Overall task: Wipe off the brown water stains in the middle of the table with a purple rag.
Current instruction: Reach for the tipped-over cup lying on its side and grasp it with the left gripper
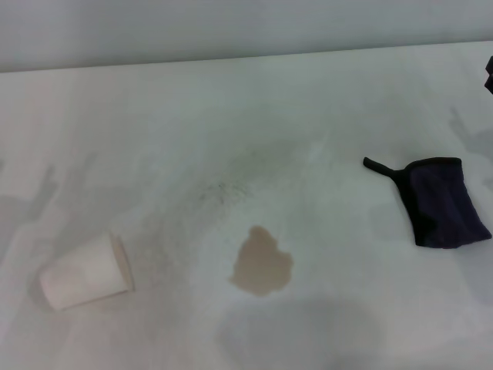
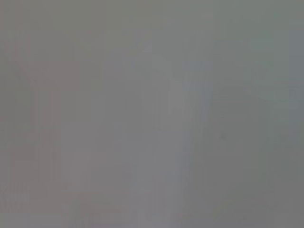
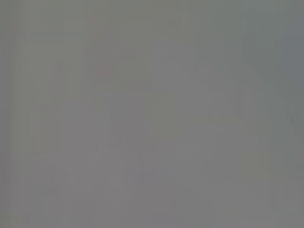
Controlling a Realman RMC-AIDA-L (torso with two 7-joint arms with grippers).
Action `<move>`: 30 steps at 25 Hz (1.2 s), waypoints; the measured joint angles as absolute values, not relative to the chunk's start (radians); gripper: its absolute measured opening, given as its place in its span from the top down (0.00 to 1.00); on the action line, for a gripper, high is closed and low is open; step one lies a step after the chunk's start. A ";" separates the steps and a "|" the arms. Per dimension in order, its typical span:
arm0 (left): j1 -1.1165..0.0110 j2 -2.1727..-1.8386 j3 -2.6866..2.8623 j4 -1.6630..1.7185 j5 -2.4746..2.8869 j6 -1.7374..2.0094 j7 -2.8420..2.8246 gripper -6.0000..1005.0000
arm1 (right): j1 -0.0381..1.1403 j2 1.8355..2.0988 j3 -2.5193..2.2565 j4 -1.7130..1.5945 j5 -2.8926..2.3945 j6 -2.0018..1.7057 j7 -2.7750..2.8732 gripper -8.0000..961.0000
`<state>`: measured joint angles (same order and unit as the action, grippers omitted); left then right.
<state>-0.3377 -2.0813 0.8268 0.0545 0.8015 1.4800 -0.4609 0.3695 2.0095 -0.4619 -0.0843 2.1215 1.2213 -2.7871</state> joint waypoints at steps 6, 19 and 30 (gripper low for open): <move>-0.355 -2.081 0.829 0.048 0.806 1.474 -0.452 0.13 | 0.375 2.008 -0.466 -0.090 2.121 1.154 -2.786 0.10; -0.348 -2.043 1.058 0.322 0.951 1.367 -0.783 0.13 | 0.363 2.009 -0.465 -0.084 2.133 1.133 -2.765 0.10; -0.238 -1.963 1.048 0.870 1.451 1.359 -1.503 0.13 | 0.385 2.012 -0.465 -0.070 2.134 1.139 -2.757 0.10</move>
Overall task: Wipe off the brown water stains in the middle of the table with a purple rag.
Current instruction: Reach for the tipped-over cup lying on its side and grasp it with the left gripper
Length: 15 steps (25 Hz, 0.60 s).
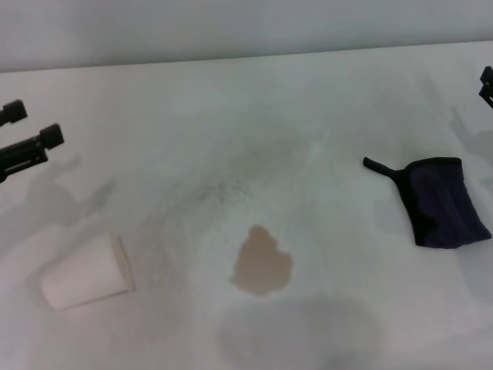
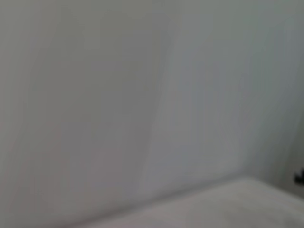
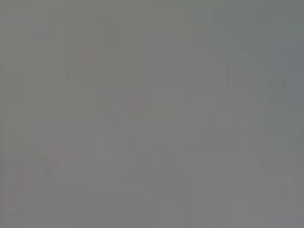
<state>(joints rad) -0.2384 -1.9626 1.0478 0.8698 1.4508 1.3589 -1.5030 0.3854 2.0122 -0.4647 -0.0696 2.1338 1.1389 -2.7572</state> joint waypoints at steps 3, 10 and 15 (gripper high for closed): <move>-0.227 -1.940 1.048 0.995 1.578 1.395 -1.673 0.13 | 0.388 2.012 -0.465 -0.055 2.135 1.147 -2.757 0.10; -0.275 -1.896 1.010 1.224 1.894 1.593 -1.869 0.13 | 0.390 2.013 -0.465 -0.029 2.135 1.172 -2.757 0.10; -0.375 -1.892 1.004 1.267 2.149 1.735 -1.868 0.13 | 0.391 2.013 -0.465 -0.016 2.135 1.192 -2.756 0.10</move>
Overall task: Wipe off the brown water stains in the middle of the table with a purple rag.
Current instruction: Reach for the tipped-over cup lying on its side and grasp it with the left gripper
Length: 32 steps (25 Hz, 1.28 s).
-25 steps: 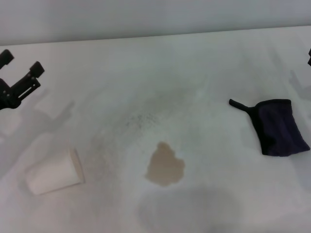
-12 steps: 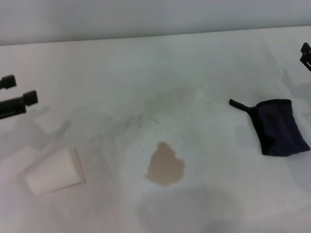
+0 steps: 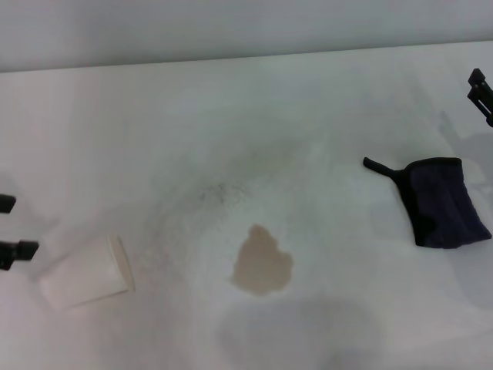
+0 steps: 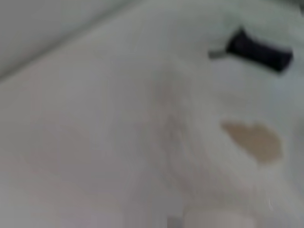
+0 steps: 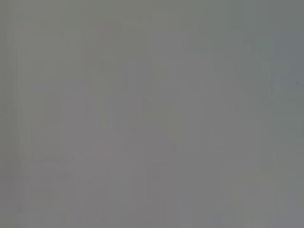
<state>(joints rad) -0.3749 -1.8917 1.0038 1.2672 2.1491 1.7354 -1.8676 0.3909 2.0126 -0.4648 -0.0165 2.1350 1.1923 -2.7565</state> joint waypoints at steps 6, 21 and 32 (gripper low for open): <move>-0.449 -1.909 1.021 1.260 2.304 1.764 -1.831 0.13 | 0.391 2.013 -0.465 -0.004 2.134 1.198 -2.756 0.10; -0.519 -2.037 1.061 1.179 2.514 1.708 -1.702 0.13 | 0.390 2.013 -0.465 0.003 2.135 1.203 -2.756 0.11; -0.529 -2.067 1.060 1.088 2.515 1.625 -1.634 0.13 | 0.391 2.013 -0.465 0.003 2.135 1.212 -2.754 0.11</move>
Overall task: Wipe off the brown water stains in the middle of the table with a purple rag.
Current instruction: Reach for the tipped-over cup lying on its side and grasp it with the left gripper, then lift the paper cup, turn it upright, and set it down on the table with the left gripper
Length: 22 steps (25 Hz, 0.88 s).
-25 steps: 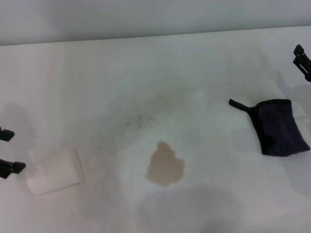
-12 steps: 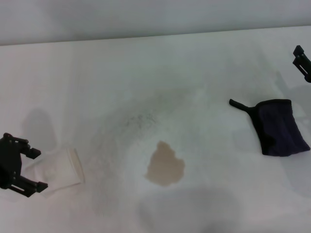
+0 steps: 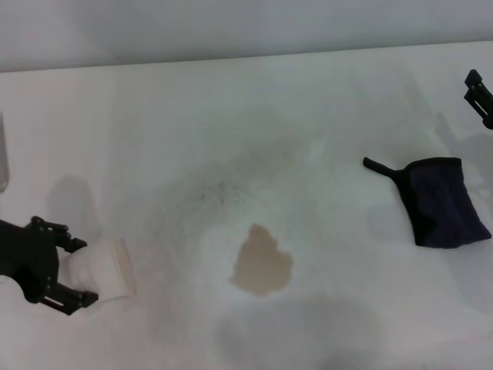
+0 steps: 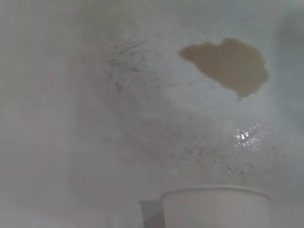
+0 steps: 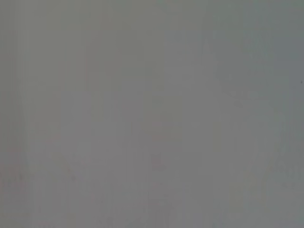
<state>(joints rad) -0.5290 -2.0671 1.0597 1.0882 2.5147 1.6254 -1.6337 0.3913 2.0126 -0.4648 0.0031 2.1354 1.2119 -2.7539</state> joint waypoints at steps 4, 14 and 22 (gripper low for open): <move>-0.545 -2.068 1.060 1.021 2.512 1.587 -1.626 0.13 | 0.391 2.014 -0.465 0.003 2.135 1.214 -2.752 0.11; -0.518 -2.073 1.051 0.953 2.386 1.481 -1.532 0.13 | 0.397 2.014 -0.468 -0.005 2.128 1.211 -2.752 0.11; -0.431 -2.075 1.014 0.953 2.121 1.458 -1.392 0.13 | 0.399 2.014 -0.476 -0.010 2.126 1.211 -2.752 0.11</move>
